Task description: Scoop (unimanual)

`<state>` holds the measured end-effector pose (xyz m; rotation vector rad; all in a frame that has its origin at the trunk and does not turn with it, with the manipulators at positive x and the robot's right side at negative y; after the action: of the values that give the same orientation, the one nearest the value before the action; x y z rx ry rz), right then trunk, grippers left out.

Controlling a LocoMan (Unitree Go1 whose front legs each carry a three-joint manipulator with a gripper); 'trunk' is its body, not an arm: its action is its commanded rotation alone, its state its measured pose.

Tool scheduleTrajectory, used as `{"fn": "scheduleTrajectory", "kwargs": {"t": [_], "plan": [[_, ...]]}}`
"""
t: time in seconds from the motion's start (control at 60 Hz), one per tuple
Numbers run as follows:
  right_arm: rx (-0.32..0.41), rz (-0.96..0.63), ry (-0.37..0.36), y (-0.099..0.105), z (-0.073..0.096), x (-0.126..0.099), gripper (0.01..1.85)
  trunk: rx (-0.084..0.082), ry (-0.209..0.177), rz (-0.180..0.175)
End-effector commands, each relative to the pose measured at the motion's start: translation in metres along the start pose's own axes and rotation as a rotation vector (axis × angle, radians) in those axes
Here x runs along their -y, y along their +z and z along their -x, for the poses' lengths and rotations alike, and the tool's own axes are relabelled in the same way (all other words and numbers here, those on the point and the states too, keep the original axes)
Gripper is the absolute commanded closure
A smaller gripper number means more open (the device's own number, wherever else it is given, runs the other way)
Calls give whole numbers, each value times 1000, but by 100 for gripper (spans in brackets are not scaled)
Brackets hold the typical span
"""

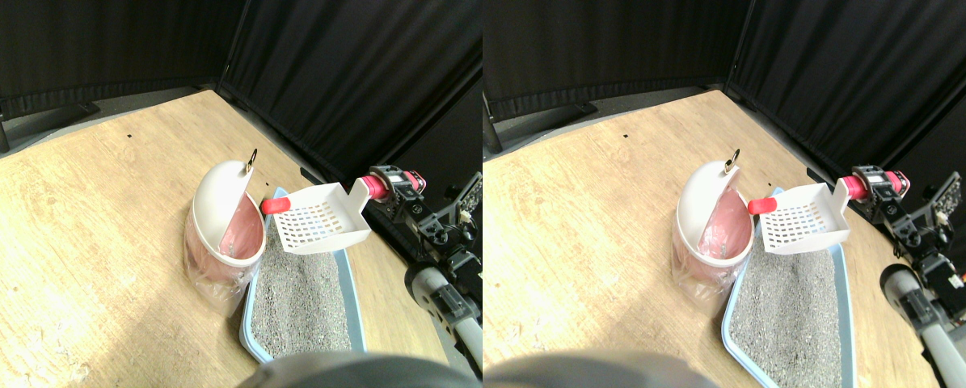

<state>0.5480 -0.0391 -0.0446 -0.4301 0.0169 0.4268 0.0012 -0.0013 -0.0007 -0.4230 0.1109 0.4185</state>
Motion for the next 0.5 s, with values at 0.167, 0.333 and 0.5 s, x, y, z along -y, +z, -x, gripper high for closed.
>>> {"fn": "scheduleTrajectory", "kwargs": {"t": [0.167, 0.333, 0.5], "plan": [[44, 10, 8, 4, 4, -5, 180, 35, 35, 23], [43, 22, 70, 9, 9, -18, 180, 37, 44, 33], [42, 28, 68, 10, 8, -22, 180, 37, 44, 35]]}}
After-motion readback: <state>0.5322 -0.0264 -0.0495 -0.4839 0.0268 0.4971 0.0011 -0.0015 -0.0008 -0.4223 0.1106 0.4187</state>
